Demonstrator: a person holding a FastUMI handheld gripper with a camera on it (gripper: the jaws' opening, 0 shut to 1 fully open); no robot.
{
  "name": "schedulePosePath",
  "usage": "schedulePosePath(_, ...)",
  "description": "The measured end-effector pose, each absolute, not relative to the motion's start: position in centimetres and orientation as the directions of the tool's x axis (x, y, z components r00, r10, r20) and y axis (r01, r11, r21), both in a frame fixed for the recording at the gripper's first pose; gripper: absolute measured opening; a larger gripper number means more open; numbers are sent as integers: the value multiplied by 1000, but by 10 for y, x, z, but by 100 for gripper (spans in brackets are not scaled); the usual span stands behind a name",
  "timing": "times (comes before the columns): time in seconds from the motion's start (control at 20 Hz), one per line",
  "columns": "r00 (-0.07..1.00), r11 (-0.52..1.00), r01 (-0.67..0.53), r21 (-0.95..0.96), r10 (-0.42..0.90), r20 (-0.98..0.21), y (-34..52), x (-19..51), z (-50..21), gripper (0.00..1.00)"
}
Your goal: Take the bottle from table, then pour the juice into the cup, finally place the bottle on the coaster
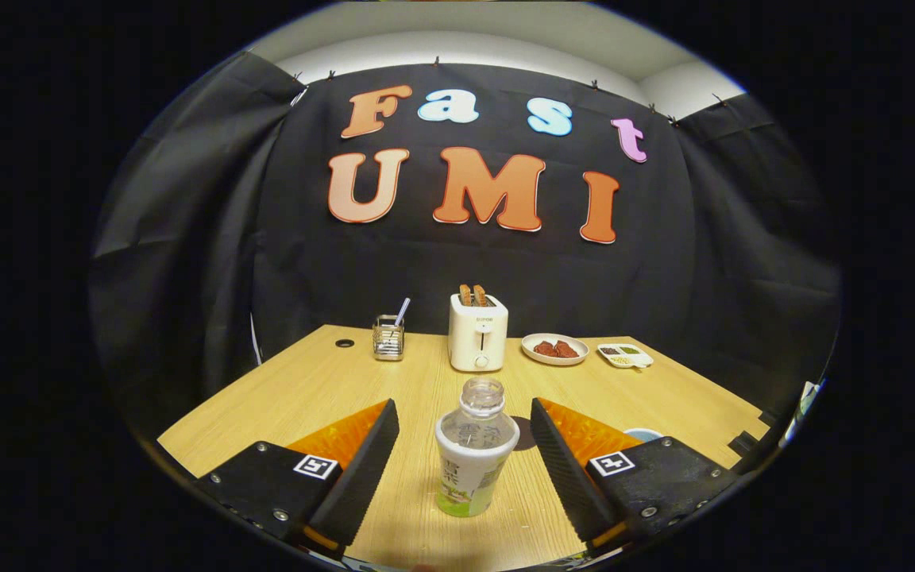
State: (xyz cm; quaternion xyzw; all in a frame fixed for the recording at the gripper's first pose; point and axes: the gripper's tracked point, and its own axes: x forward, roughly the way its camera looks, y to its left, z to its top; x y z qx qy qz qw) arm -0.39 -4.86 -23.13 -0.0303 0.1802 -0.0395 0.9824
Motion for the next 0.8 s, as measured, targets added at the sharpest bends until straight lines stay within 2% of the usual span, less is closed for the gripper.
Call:
schedulePosePath(0.5,891,995,68,-71,-92,-445,-53,-4,-286,99)
schedulePosePath(0.8,883,996,58,-62,-81,-463,-49,3,-305,100)
